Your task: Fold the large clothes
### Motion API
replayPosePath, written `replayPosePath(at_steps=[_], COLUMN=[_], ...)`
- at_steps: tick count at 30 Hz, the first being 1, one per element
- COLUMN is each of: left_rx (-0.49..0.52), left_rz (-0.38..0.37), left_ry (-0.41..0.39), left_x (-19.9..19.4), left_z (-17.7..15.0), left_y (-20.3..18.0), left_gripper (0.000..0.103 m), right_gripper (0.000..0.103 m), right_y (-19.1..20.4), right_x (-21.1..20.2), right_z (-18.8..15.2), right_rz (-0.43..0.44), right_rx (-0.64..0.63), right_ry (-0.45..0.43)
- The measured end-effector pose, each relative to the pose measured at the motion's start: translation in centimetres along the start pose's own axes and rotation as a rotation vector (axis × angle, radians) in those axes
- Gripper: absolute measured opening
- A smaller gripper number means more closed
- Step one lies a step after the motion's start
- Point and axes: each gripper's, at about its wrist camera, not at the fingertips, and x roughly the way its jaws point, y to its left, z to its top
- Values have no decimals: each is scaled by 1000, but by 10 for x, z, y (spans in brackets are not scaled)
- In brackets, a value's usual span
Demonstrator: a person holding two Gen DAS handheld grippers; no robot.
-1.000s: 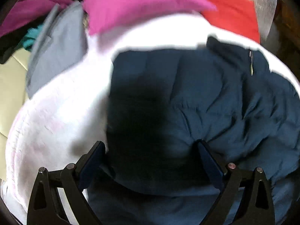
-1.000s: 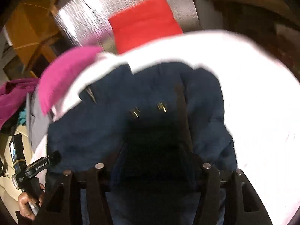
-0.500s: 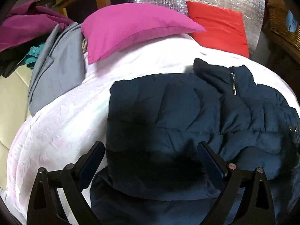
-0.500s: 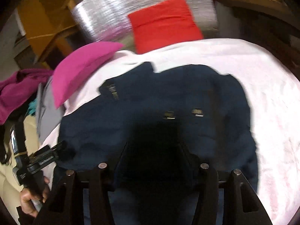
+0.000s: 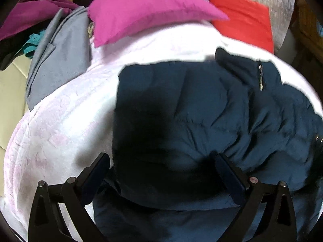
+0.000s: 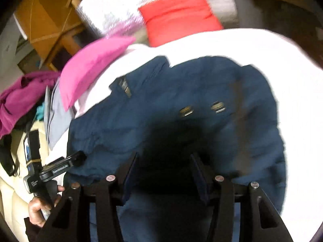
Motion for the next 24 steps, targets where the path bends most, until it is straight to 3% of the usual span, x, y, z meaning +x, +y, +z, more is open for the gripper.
replayPosePath(at_steps=[3,7,11,16,18,21,24], left_rx=[-33,-12,9,-34,-73,-92,-100], left_rz=[14,38,41,61,73,70,44], left_ry=[-16,100,79,27,9,72,116], left_x=[-3,27,20,1,-3,11,21], left_z=[1,-6,-5,-4,-2,-5,-11], left_y=[7,8,5,21,31,38,40], left_gripper=[103,103,103,103,103,103,103], right_gripper=[56,54,54,54,54,55,61], right_y=[-28,-43,-34,-50,-57,-63,-58], right_x=[-6,14,8,-24,-21,16,18], right_z=[2,-2,4,15,16,9,6], right_rz=[-13,0,-19,-22,-21,-13,-15], right_rx=[79,108,55,89,115,136,125], right_ry=[-2,53,39,-58,-34,93,66])
